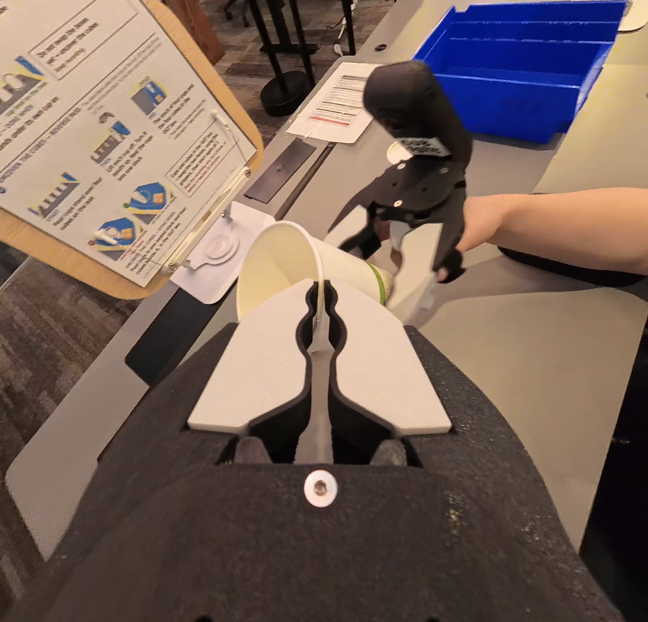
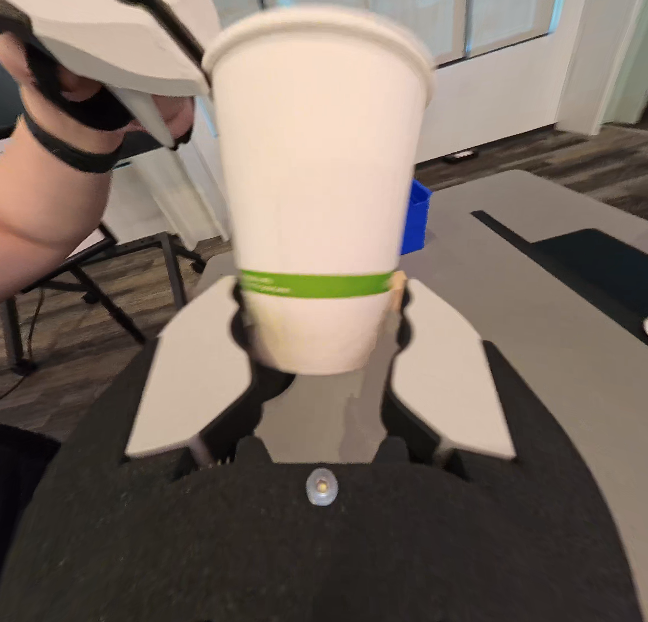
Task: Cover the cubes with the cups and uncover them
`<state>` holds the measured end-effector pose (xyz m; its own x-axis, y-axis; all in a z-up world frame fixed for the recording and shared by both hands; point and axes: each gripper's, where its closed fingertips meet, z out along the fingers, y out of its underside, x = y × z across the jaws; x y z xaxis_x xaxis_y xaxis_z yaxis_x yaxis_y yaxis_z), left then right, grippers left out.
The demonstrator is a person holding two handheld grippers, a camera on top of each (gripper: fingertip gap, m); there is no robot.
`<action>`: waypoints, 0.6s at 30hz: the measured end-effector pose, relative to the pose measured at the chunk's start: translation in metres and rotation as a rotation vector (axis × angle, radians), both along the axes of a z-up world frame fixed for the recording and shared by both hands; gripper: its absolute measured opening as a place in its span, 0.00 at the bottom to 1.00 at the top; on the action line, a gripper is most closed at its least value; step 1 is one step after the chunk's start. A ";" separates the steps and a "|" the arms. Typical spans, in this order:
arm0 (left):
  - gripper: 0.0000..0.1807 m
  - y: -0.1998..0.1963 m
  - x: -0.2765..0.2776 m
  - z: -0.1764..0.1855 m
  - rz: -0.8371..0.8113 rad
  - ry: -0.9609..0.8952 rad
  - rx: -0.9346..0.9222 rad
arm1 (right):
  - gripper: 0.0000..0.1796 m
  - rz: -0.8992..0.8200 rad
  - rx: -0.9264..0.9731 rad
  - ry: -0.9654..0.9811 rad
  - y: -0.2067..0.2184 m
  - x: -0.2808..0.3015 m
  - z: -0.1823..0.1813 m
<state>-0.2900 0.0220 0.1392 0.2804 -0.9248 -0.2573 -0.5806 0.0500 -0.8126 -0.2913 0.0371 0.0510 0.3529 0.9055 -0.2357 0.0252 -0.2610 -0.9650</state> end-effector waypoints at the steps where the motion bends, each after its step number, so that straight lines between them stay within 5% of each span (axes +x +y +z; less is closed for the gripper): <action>1: 0.01 -0.001 0.002 0.000 -0.004 -0.003 0.000 | 0.43 0.020 -0.009 -0.002 -0.001 0.000 -0.002; 11: 0.11 -0.029 0.006 -0.050 -0.101 0.106 -0.192 | 0.42 0.098 0.167 -0.352 -0.017 0.023 -0.020; 18: 0.01 -0.054 0.018 -0.069 -0.169 0.043 -0.185 | 0.43 0.098 0.313 -0.520 -0.023 0.036 -0.027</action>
